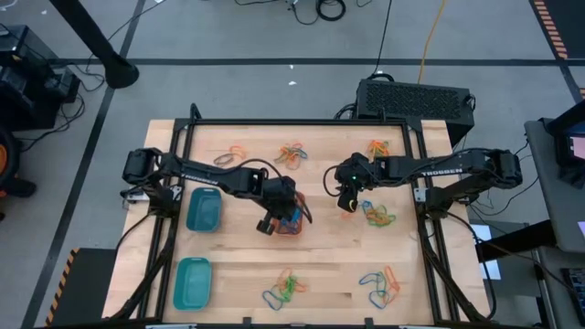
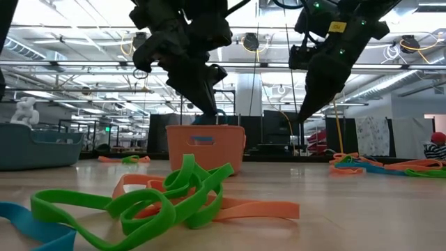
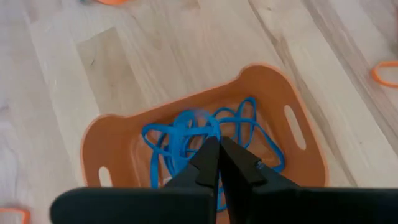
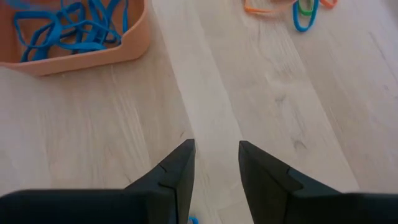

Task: Sort rubber bands into baskets
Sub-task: Put the blue rubber band into the orange bin

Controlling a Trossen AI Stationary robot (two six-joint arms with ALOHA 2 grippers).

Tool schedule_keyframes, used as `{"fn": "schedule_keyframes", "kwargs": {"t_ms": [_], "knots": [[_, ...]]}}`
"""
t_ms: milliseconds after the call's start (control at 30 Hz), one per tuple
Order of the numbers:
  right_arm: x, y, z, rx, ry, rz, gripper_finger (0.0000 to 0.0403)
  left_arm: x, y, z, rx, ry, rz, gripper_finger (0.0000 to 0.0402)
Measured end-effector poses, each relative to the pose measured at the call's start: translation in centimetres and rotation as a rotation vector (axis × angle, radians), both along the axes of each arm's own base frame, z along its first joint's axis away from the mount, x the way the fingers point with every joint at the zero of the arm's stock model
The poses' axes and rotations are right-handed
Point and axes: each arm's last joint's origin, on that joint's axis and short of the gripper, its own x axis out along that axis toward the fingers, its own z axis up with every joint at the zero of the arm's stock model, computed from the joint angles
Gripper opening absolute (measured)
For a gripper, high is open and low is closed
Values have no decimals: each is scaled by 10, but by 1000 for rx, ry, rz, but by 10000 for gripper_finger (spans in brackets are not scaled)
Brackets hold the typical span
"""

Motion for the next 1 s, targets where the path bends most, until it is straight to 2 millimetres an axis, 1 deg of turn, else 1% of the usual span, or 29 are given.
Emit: {"fn": "schedule_keyframes", "kwargs": {"t_ms": [133, 433, 600, 733, 867, 1000], "knots": [[-1, 0, -1, 5, 15, -2, 116, 0, -2, 0, 1, 0, -5, 45], [-13, 6, -8, 120, 142, -58, 116, 1, 0, 0, 55, -11, 28, 107], [-23, 15, -10, 148, 231, -83, 116, -1, 1, 5, 85, -23, 76, 115], [-24, 26, -3, 173, 188, -94, 116, -8, 2, 17, 96, -34, 90, 116], [-28, 44, 7, 238, 151, -26, 116, -15, 2, 36, 82, -97, 105, 116], [-31, 64, 19, 321, 110, 16, 116, -21, 1, 45, 67, -150, 100, 116]]}}
